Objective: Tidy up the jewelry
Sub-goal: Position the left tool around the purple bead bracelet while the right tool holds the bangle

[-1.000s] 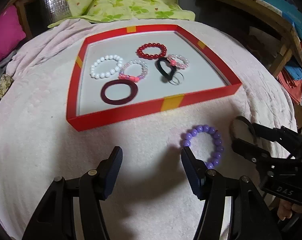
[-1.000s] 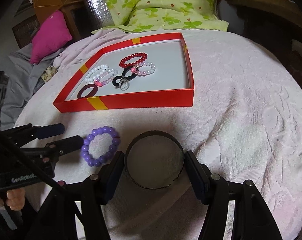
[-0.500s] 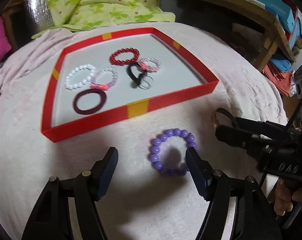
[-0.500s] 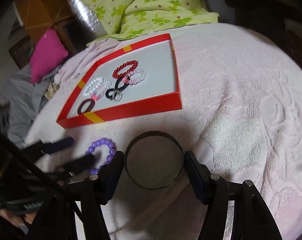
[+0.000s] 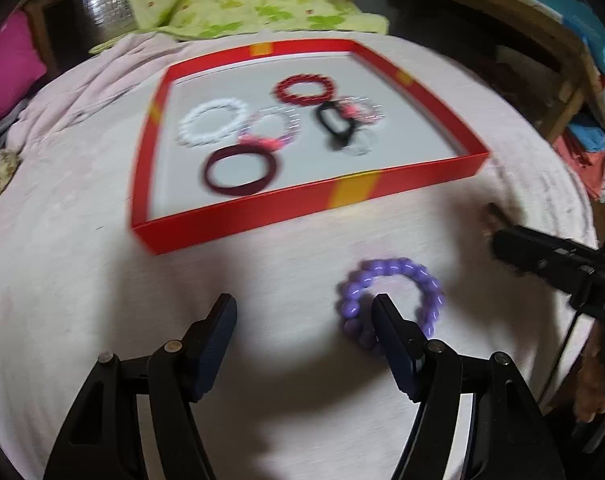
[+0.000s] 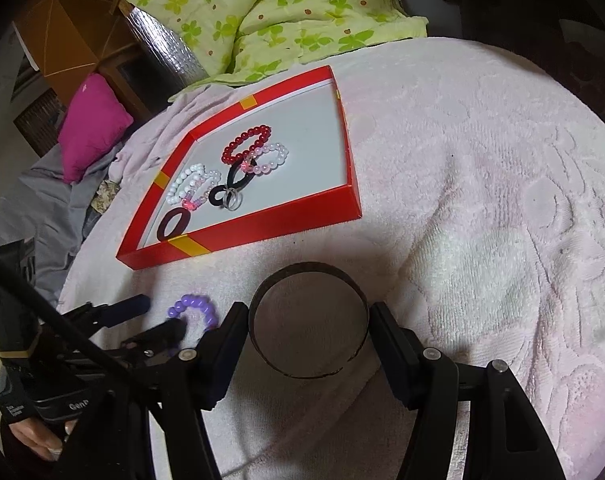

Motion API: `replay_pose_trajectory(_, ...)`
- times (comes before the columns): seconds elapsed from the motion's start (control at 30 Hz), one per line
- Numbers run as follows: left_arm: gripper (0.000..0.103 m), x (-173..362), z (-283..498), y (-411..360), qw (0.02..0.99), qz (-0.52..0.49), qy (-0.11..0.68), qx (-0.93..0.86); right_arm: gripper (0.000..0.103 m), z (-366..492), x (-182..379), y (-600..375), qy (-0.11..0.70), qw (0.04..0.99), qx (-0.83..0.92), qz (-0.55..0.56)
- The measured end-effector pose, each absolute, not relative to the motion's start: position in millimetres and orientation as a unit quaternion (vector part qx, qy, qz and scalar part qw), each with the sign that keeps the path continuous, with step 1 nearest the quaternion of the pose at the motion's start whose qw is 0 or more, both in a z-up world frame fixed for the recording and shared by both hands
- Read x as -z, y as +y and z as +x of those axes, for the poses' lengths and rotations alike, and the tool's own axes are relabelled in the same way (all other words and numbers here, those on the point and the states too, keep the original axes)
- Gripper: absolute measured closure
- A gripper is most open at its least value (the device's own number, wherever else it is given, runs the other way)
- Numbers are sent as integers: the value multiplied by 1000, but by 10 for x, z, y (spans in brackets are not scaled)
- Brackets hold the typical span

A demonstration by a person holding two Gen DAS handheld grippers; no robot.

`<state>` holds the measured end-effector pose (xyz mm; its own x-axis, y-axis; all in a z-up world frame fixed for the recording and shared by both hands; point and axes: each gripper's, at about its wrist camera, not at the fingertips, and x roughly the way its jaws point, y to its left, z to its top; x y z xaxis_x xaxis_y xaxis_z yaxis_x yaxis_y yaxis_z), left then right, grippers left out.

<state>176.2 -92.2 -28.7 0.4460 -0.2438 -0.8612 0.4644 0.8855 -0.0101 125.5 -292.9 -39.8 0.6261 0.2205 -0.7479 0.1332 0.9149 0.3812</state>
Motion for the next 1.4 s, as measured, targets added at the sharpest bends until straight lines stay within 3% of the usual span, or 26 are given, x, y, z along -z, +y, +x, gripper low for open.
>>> replay_pose_trajectory(0.4, 32, 121, 1812, -399, 853, 78, 476, 196, 38, 1290, 277, -2531, 421, 895, -31, 145)
replay_pose_trajectory(0.93, 31, 122, 1614, -762, 842, 130, 459, 252, 37, 1347, 376, -2463, 455, 882, -23, 121)
replay_pose_trajectory(1.4, 31, 179, 1624, -793, 825, 97, 478, 285, 37, 1308, 376, -2515, 459, 878, -33, 133)
